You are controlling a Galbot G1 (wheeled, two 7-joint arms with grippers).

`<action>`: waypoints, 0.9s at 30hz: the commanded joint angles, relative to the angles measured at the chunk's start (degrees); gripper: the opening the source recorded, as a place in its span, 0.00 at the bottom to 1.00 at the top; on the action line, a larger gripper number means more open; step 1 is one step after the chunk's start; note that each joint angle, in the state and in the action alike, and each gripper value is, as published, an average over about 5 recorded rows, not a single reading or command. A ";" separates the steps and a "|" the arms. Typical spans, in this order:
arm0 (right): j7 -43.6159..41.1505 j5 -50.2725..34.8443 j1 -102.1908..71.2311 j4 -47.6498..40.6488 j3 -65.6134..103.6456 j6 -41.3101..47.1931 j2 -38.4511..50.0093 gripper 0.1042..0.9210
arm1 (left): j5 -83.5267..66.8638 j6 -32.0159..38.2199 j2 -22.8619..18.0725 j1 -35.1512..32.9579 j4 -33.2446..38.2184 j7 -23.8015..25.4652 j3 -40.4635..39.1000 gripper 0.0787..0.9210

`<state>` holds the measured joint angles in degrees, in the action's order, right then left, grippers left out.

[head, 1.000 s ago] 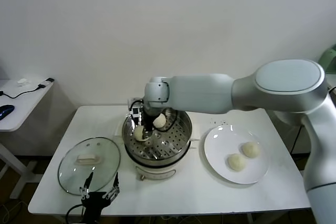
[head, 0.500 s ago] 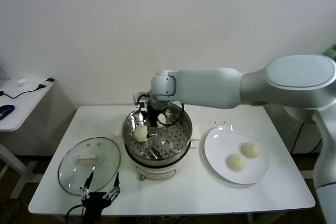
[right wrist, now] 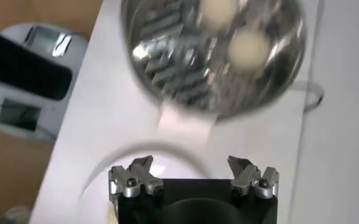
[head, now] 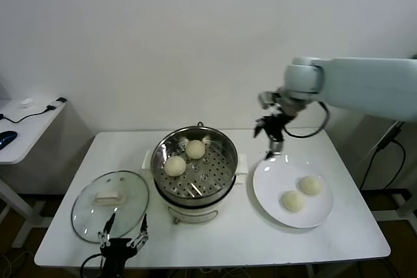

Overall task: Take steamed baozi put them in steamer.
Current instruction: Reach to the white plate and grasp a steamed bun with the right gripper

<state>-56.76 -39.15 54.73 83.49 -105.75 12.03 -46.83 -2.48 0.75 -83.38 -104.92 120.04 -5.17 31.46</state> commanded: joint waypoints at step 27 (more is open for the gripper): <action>10.38 14.42 -37.61 -9.29 21.21 10.37 6.45 0.88 | 0.10 0.23 -0.37 -0.47 -0.50 -0.07 1.04 0.88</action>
<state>-47.64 -25.95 22.75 76.81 -88.62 21.19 -39.42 -2.38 0.98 -83.73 -105.41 119.54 -5.24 32.44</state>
